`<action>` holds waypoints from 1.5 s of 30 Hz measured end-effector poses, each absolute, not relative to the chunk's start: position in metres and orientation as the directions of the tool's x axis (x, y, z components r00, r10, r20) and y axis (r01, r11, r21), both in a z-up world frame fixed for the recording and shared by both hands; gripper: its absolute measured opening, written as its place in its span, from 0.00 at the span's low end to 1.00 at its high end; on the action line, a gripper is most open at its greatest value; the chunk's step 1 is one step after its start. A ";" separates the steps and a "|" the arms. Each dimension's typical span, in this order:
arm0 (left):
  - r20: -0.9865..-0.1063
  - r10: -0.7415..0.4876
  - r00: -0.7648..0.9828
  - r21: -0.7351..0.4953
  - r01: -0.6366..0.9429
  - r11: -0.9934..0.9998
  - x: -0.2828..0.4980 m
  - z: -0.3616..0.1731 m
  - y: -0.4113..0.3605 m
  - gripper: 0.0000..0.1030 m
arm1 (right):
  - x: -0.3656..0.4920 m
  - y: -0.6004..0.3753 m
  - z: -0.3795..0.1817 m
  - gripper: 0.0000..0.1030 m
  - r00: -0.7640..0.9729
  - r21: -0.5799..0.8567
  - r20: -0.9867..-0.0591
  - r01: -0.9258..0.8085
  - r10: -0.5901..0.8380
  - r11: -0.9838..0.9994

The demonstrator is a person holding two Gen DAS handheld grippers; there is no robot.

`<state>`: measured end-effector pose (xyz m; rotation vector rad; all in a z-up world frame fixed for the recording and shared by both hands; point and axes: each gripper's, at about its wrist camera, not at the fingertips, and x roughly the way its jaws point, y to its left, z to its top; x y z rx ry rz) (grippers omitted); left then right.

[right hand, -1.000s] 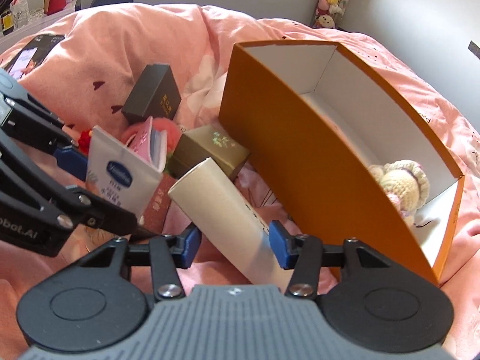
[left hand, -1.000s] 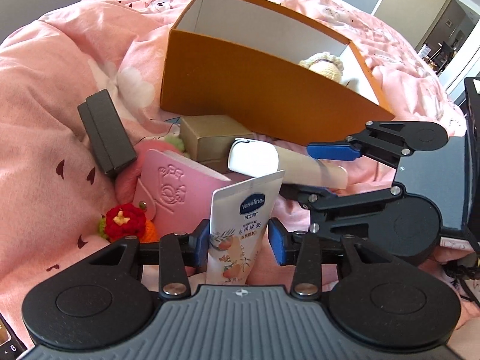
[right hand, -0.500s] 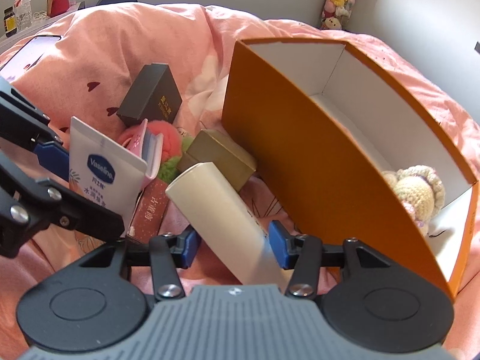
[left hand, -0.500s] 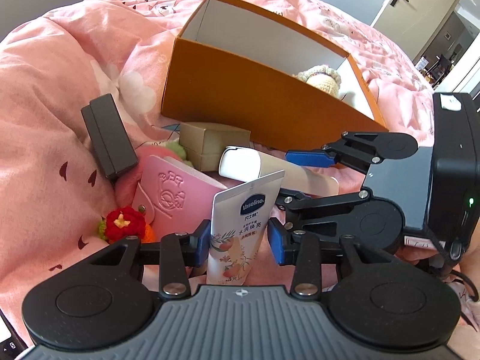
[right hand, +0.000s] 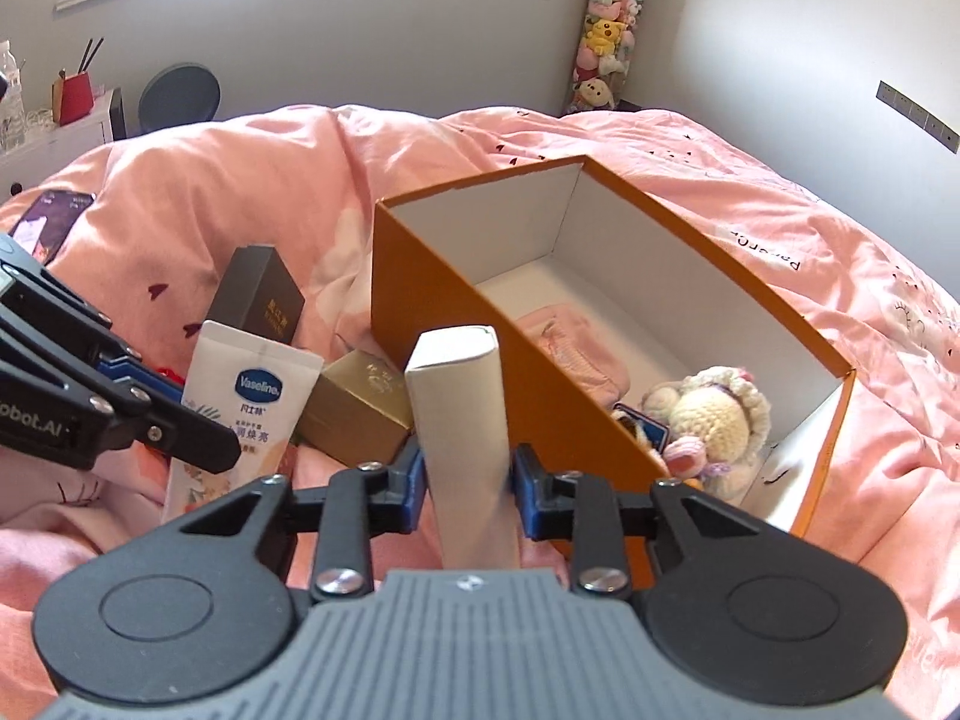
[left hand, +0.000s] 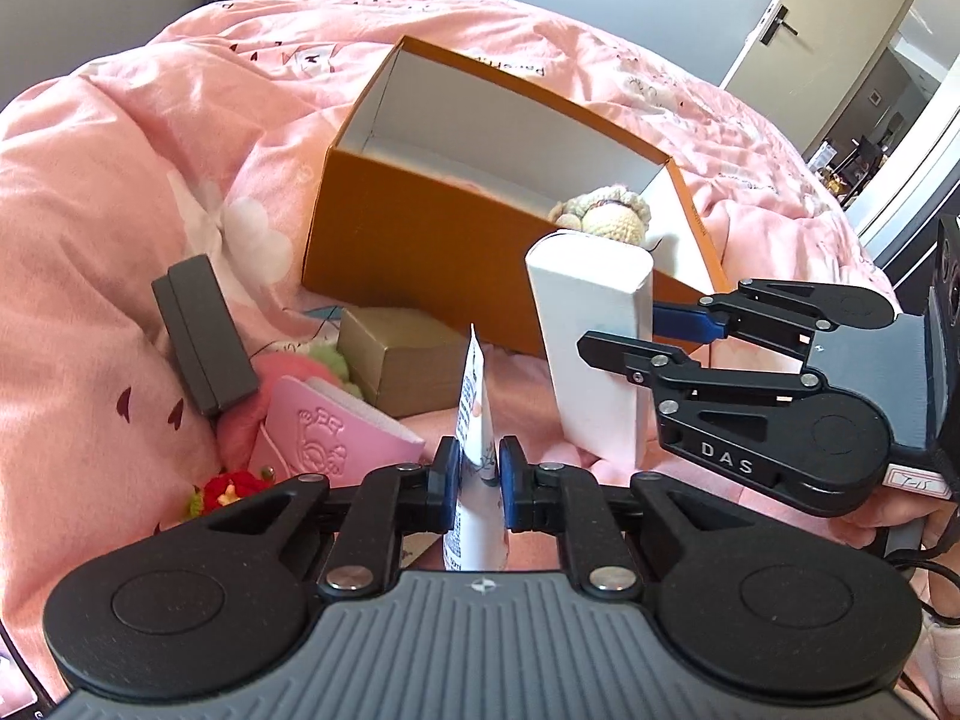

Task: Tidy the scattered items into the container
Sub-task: 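Lift the Vaseline tube and white case toward the shoebox with both grippers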

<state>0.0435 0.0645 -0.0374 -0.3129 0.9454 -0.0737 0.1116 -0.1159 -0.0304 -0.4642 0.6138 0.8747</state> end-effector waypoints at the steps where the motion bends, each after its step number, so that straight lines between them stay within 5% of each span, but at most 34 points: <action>1: -0.779 -0.201 0.594 -0.297 -0.067 0.953 0.043 -0.035 0.064 0.15 | 0.111 -0.119 -0.028 0.31 0.495 -0.127 -0.662 -0.815 0.563 0.566; 15: -0.641 -0.222 0.735 -0.299 0.027 0.954 0.073 0.029 0.063 0.14 | 0.118 -0.150 0.031 0.30 0.542 -0.070 -0.547 -0.789 0.637 0.611; 26: -0.546 -0.215 0.810 -0.236 0.097 0.967 0.144 0.066 0.056 0.14 | 0.160 -0.141 0.066 0.29 0.667 -0.289 -0.433 -0.740 0.606 0.608; 35: -0.560 -0.223 0.798 -0.238 0.102 0.966 0.210 0.038 0.056 0.14 | 0.218 -0.117 0.039 0.29 0.698 -0.494 -0.451 -0.715 0.557 0.495; 45: -0.602 -0.193 0.775 -0.199 0.088 0.976 0.256 -0.011 0.049 0.14 | 0.274 -0.098 -0.014 0.29 0.677 -0.560 -0.566 -0.735 0.471 0.383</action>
